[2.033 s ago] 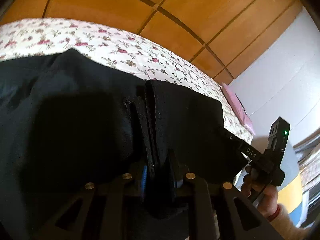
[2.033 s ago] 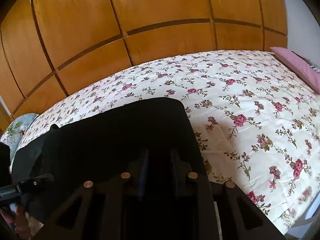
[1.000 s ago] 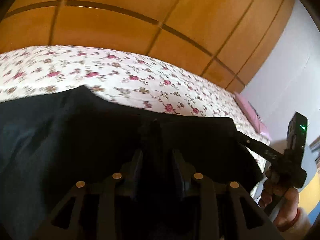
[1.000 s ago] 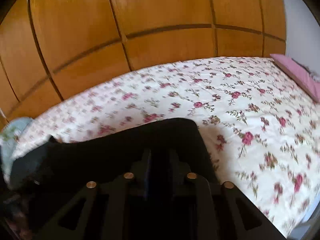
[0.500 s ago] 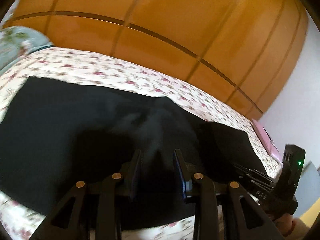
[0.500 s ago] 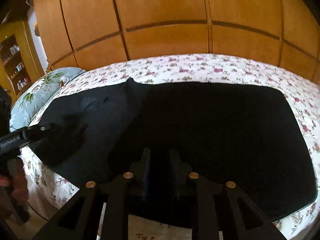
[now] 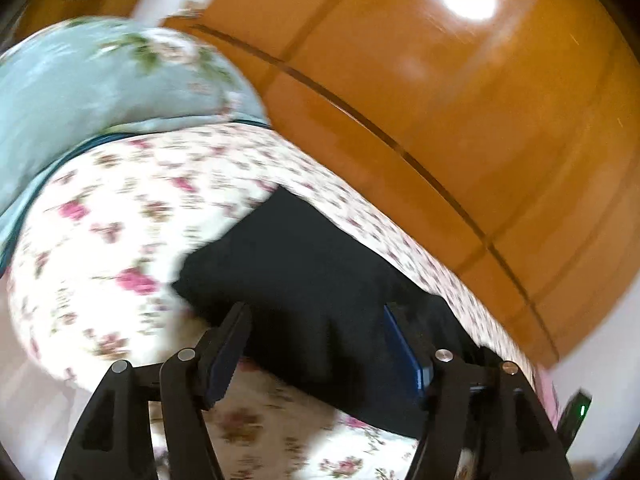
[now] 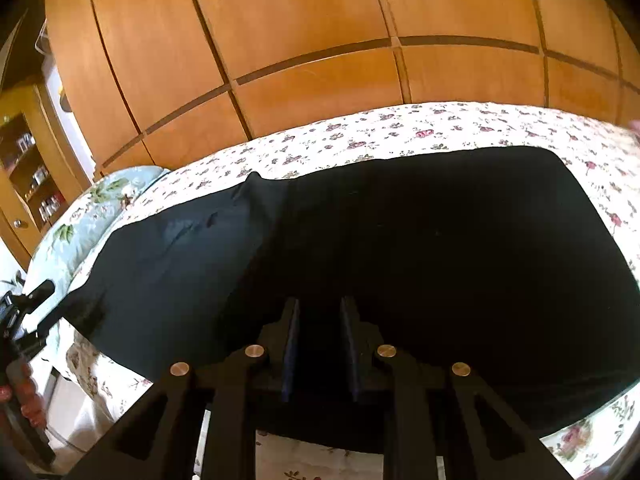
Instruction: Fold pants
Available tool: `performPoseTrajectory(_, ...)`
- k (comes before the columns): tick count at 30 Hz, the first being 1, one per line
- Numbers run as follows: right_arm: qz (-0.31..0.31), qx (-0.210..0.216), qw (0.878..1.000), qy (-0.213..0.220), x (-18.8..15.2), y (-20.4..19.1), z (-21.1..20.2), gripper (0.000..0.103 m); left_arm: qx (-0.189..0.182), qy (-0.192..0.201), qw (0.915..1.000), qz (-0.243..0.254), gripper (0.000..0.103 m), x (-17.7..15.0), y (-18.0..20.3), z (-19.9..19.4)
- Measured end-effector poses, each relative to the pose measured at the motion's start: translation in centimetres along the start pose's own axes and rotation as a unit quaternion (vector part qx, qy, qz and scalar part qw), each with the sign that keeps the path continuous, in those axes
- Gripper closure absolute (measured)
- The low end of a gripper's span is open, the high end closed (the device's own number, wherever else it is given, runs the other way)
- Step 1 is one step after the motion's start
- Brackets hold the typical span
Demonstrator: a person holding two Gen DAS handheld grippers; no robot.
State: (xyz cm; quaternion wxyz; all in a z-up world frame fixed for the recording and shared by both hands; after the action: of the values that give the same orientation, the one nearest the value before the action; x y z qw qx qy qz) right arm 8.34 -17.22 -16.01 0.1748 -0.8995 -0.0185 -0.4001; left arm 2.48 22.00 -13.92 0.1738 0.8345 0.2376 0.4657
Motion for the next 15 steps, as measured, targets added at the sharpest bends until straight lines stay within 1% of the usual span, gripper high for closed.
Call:
performPoseTrajectory(1, 0.001, 0.001, 1.000, 0.000, 0.0, 0.1, -0.1, 0.082, 0.012, -0.002, 0.9997, -0.019, 0.035, -0.1, -1.1, 0.0)
performPoseTrajectory(3, 0.003, -0.001, 1.000, 0.001, -0.2, -0.1, -0.3, 0.082, 0.021, -0.008, 0.9987, -0.045, 0.035, -0.5, -2.3, 0.3)
performPoseTrajectory(6, 0.002, -0.002, 1.000, 0.002, -0.2, -0.1, -0.3, 0.082, 0.020, -0.035, 0.9963, -0.076, 0.035, -1.4, -3.6, 1.7)
performPoseTrajectory(7, 0.003, -0.002, 1.000, 0.003, -0.3, -0.1, -0.4, 0.082, 0.016, -0.050, 0.9952, -0.083, 0.035, -1.8, -3.8, 2.6)
performPoseTrajectory(8, 0.004, -0.001, 1.000, 0.003, -0.3, -0.1, -0.4, 0.082, 0.014, -0.063, 0.9943, -0.085, 0.035, -2.0, -3.9, 3.3)
performPoseTrajectory(9, 0.004, -0.001, 1.000, 0.003, -0.3, -0.1, -0.4, 0.082, 0.012, -0.058, 0.9948, -0.083, 0.035, -1.8, -4.1, 3.4)
performPoseTrajectory(10, 0.004, -0.001, 1.000, 0.003, -0.3, -0.1, -0.5, 0.082, 0.006, -0.045, 0.9960, -0.077, 0.035, -1.3, -3.9, 3.6)
performPoseTrajectory(14, 0.004, -0.001, 1.000, 0.004, -0.4, 0.0, -0.5, 0.082, -0.006, -0.048, 0.9963, -0.070, 0.037, -0.6, -3.7, 4.8)
performPoseTrajectory(15, 0.005, 0.000, 1.000, 0.003, -0.4, 0.0, -0.5, 0.082, -0.006, -0.047, 0.9962, -0.073, 0.042, -0.3, -3.8, 5.1)
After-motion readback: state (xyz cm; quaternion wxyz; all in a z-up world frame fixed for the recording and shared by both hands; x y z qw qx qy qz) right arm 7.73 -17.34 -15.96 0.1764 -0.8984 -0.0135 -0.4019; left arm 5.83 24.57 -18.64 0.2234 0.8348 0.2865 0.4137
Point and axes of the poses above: each gripper's, at about its wrist camera, not at the fingertips, and z roughly the way its jaws point, y to its right, x to its top, the point moved 9 cm from there along z, roughly the way its jaws point, and after that the axes turned 8 degrees about z, right-handed, at the moved point
